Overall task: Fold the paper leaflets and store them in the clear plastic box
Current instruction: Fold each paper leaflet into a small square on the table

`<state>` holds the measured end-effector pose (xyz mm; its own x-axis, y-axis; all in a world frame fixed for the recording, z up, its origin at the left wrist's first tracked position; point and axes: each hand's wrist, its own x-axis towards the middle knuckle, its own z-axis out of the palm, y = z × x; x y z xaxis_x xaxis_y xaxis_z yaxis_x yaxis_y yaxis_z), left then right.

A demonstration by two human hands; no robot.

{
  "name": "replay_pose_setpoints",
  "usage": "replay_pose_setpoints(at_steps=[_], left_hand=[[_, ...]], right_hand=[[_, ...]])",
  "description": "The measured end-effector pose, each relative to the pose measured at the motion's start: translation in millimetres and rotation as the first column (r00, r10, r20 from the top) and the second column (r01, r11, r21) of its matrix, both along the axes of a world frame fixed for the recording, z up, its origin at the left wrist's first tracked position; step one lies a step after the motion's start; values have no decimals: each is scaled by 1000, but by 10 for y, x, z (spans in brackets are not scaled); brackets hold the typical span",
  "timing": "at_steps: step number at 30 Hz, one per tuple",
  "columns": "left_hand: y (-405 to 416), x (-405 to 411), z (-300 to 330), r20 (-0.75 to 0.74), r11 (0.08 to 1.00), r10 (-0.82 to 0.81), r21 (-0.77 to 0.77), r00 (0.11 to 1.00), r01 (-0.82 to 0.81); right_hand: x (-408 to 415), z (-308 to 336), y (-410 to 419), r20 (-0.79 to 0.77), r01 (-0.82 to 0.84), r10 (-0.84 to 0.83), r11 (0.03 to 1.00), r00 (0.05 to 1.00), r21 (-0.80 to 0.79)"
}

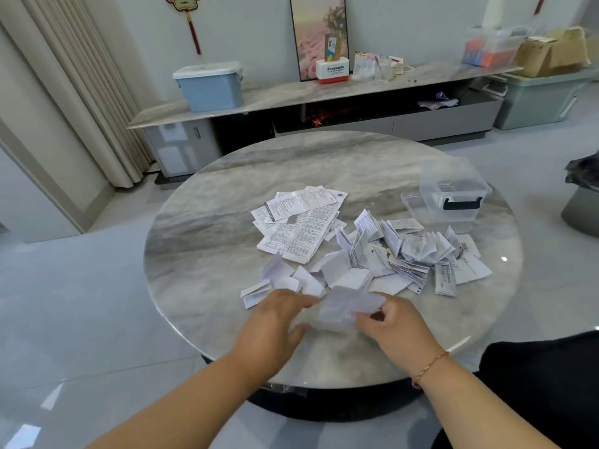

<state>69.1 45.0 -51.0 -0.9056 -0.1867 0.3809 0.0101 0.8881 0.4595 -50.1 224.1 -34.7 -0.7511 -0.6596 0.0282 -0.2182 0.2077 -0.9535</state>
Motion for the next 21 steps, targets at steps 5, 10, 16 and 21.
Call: replay_pose_setpoints(at_steps=[5,10,16,21], left_hand=[[272,348,-207,83,997,73,-13,994,-72],[387,429,-261,31,986,-106,-124,994,109],[444,426,-388,63,953,-164,-246,985,174],[521,316,-439,-91,946,-160,-298,983,127]], right_hand=[[59,-192,10,-188,-94,191,897,963,432],[75,-243,-67,-172,-160,295,825,940,542],[35,-130,7,39,-379,430,747,902,546],[39,-67,75,-394,-23,290,829,872,559]])
